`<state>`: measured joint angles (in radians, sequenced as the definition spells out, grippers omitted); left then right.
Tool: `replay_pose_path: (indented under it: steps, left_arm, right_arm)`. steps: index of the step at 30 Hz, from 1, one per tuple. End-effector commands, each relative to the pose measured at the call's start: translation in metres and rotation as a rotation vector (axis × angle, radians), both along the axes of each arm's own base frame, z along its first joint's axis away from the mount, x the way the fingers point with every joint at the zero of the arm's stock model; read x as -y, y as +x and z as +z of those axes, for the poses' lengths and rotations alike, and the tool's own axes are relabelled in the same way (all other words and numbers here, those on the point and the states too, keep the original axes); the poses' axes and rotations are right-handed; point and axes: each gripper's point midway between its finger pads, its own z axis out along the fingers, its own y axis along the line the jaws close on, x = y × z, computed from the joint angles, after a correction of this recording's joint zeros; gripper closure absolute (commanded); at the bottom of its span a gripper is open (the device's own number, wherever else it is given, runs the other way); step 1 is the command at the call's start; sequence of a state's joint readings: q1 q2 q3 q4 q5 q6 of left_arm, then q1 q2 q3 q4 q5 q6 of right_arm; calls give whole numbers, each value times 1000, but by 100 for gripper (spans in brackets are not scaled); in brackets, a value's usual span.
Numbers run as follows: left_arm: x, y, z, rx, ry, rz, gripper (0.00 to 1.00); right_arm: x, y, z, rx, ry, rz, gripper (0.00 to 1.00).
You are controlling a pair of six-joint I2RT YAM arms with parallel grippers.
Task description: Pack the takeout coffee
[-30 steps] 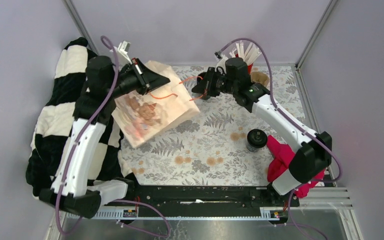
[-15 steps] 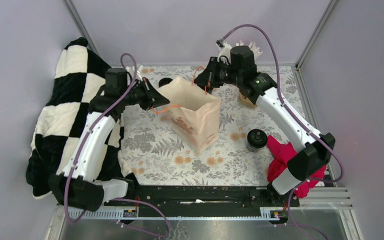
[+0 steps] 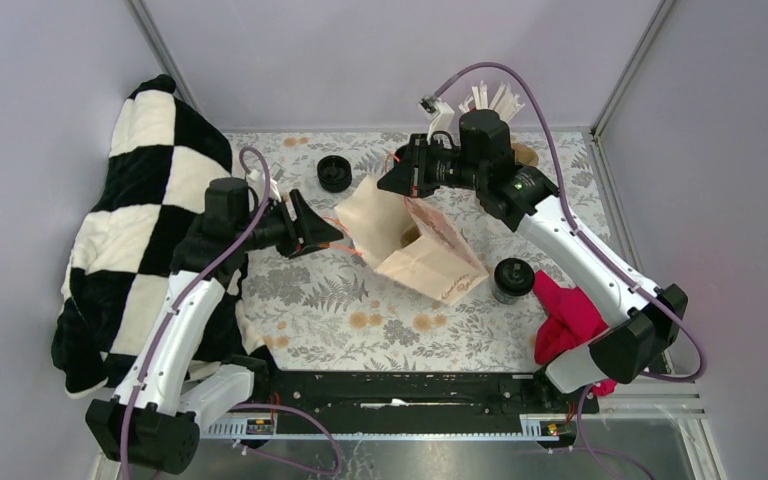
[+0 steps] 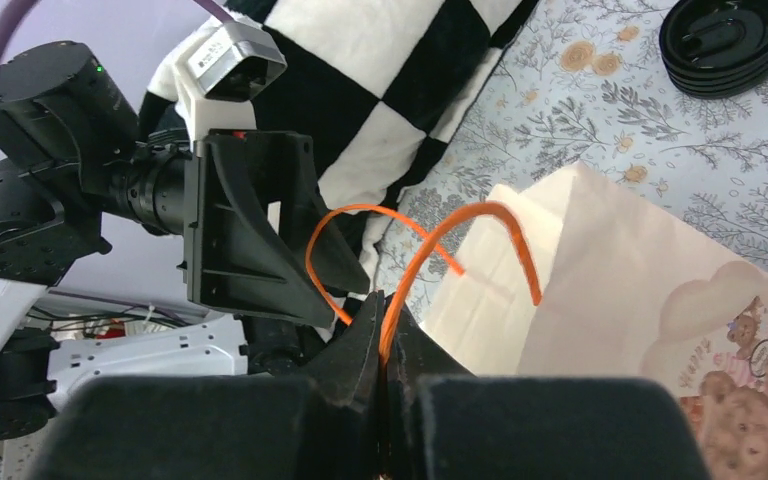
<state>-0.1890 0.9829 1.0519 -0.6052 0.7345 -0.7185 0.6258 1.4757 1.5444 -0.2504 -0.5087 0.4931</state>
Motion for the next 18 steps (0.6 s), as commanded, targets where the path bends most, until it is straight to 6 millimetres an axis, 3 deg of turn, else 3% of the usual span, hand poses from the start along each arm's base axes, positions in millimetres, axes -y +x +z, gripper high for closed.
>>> replay_pose_path:
  steps: [1,4,6,8,9,11,15,18]
  left_arm:
    - [1,-5,6,43,-24,-14,46]
    - [0,-5,5,47,-12,-18,70]
    - [1,5,23,89,-12,-6,100]
    - [8,11,72,197,-67,-42,100]
    - [10,10,106,280,-94,-55,100]
    - [10,7,153,392,-127,-54,100]
    - [7,1,196,478,-135,-42,100]
    - [5,-5,223,544,-152,-38,100]
  right_arm:
    - [-1,1,26,117,22,16,100]
    - [1,5,24,159,21,-4,100]
    - [-1,12,30,171,44,-35,100]
    - [-2,19,46,164,55,-85,100]
    - [0,19,55,168,50,-114,100]
    - [4,11,74,204,51,-140,100]
    - [10,-5,104,219,134,-171,100]
    - [10,-4,117,236,158,-173,100]
